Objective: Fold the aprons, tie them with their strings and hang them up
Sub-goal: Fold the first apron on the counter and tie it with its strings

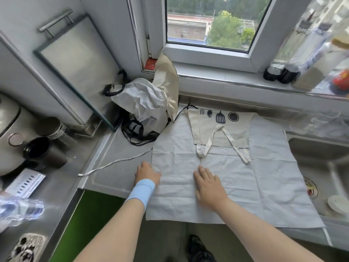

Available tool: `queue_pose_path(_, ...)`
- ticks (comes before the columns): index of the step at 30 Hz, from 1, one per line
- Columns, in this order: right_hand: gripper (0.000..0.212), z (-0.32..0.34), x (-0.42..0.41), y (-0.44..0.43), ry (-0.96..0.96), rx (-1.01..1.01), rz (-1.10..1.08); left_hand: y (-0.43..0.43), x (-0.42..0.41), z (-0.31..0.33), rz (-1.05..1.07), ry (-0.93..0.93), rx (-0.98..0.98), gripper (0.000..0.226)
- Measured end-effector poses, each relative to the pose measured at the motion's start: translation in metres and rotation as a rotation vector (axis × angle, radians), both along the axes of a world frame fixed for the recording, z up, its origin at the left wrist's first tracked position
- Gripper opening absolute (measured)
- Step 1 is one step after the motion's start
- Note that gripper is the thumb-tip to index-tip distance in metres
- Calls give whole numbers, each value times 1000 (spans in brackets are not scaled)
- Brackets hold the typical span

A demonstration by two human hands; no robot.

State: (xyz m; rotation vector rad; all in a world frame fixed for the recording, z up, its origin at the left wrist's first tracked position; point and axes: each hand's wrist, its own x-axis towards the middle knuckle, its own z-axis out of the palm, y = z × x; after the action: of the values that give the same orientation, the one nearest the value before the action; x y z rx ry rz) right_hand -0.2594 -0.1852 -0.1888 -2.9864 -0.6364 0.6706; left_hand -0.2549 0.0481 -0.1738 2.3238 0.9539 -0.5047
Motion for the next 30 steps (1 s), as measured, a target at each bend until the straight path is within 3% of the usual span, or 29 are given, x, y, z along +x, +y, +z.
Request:
queue_pose_path(2, 66, 2, -10, -5, -53, -6, 28, -6, -13, 0, -115, 169, 84, 70)
queue_pose_path(3, 66, -1, -15, -9, -44, 6, 23, -9, -17, -2, -137, 201, 132, 70)
queue_pose_path(7, 63, -10, -35, -15, 12, 20, 24, -17, -19, -5, -141, 179, 166, 34)
queue_pose_path(9, 63, -8, -38, -13, 34, 10, 17, -15, -19, -5, -175, 98, 123, 28)
queue_pose_path(12, 65, -4, -39, -5, 67, -1, 20, -4, -24, 1, -56, -17, -96, 9)
queue_pose_path(16, 68, -2, -42, 13, 77, -10, 12, 24, -38, 14, 121, 7, -344, 60)
queue_pose_path(17, 68, -2, -45, 19, 85, -7, 14, 30, -43, 17, 120, 26, -404, 64)
queue_pose_path(20, 68, 6, -54, 38, 172, 57, -17, 37, -53, 39, 100, 24, -642, 47)
queue_pose_path(22, 65, 15, -52, 43, 217, 164, -103, 29, -49, 57, 45, -16, -797, 44)
queue_pose_path(24, 56, 31, -41, 42, 270, 395, -330, 12, -38, 73, -61, -29, -858, 49)
queue_pose_path(27, 37, 70, -10, 28, 445, 883, -750, -36, -21, 93, -299, -52, -737, 66)
queue_pose_path(30, 39, 108, 23, 0, 505, 1088, -911, -93, -11, 102, -555, -117, -613, 85)
